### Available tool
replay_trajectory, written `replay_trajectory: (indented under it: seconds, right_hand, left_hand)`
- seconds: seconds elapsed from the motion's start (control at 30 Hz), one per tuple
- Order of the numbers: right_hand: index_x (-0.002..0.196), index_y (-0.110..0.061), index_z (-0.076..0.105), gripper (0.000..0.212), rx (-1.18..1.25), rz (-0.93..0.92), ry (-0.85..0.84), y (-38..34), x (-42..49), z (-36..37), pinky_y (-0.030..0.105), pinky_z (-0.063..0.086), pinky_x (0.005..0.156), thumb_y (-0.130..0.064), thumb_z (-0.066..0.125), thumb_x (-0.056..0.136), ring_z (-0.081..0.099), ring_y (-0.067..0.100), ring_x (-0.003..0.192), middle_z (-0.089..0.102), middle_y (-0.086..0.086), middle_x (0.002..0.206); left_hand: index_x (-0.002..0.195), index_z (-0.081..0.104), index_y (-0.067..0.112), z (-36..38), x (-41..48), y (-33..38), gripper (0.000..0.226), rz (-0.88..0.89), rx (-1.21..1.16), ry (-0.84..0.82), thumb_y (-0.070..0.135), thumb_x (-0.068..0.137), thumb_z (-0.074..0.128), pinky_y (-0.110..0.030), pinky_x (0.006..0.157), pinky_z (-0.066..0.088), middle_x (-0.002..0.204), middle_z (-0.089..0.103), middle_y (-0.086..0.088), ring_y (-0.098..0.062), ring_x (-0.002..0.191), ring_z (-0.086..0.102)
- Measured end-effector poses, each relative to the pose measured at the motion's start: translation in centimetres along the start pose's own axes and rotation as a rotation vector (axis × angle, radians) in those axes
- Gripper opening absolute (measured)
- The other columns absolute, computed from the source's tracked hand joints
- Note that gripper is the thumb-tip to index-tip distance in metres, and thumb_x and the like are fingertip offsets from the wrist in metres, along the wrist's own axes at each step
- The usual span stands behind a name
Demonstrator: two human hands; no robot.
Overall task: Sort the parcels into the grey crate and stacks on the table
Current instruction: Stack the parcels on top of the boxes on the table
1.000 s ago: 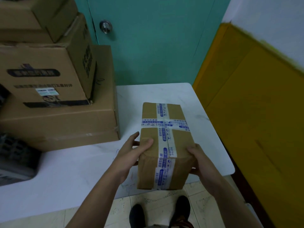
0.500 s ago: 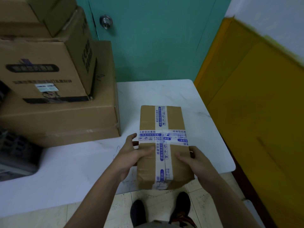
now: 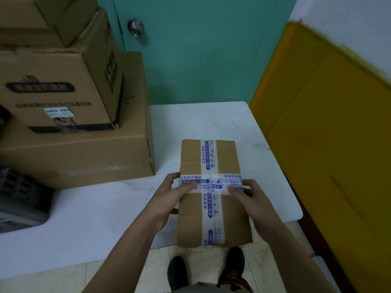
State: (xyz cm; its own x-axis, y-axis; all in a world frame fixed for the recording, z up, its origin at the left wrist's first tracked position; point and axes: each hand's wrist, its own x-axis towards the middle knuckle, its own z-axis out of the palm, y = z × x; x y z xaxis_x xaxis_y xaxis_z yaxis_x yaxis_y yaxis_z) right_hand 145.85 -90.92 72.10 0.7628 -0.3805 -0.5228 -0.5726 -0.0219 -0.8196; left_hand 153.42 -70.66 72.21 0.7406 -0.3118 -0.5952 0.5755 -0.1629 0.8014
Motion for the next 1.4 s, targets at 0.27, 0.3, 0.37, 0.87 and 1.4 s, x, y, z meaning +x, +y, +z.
replay_trajectory:
  seconds: [0.27,0.3,0.37,0.87,1.4]
  right_hand:
    - [0.135,-0.037,0.043,0.073,0.124,-0.258,0.057,-1.8,-0.2,0.1,0.025,0.059,0.072,-0.053,0.065,0.067,0.068,0.012,0.097,0.063,-0.008,0.115]
    - [0.138,-0.039,0.043,0.075,0.141,-0.288,0.049,-2.0,-0.3,0.2,0.025,0.06,0.071,-0.057,0.063,0.067,0.069,0.011,0.096,0.064,-0.01,0.115]
    - [0.135,-0.033,0.049,0.077,0.193,-0.307,0.053,-1.9,-0.4,0.3,0.032,0.061,0.074,-0.066,0.056,0.066,0.071,0.015,0.096,0.067,-0.004,0.117]
    - [0.098,-0.012,0.061,0.089,0.387,-0.353,0.041,-1.4,0.2,-0.3,0.04,0.054,0.079,-0.088,0.068,0.052,0.066,0.024,0.095,0.069,0.007,0.1]
    - [0.121,-0.013,0.055,0.092,0.524,-0.349,-0.104,-1.2,0.5,-0.7,0.035,0.052,0.079,-0.067,0.082,0.051,0.065,0.019,0.098,0.07,0.0,0.107]
  left_hand:
    - [0.143,0.041,0.046,0.1,-0.8,1.9,0.073,0.156,-0.181,0.033,0.064,0.075,0.06,-0.054,0.098,0.051,0.127,0.058,0.016,-0.007,0.112,0.058]
    - [0.138,0.047,0.046,0.1,-0.9,2.2,0.068,0.18,-0.196,0.026,0.068,0.074,0.056,-0.057,0.101,0.048,0.126,0.058,0.018,-0.008,0.116,0.057]
    - [0.122,0.056,0.041,0.2,-1.1,2.4,0.059,0.22,-0.237,0.035,0.07,0.071,0.052,-0.058,0.102,0.047,0.123,0.06,0.015,-0.012,0.12,0.056]
    - [0.101,0.055,0.001,-0.1,-1.2,2.8,0.069,0.372,-0.338,0.093,0.063,0.071,0.057,-0.048,0.095,0.049,0.105,0.074,0.002,-0.015,0.111,0.065]
    - [0.129,0.061,0.031,-0.5,-0.6,1.9,0.054,0.461,-0.316,-0.007,0.026,0.074,0.064,-0.023,0.068,0.054,0.121,0.056,-0.009,-0.007,0.093,0.068]
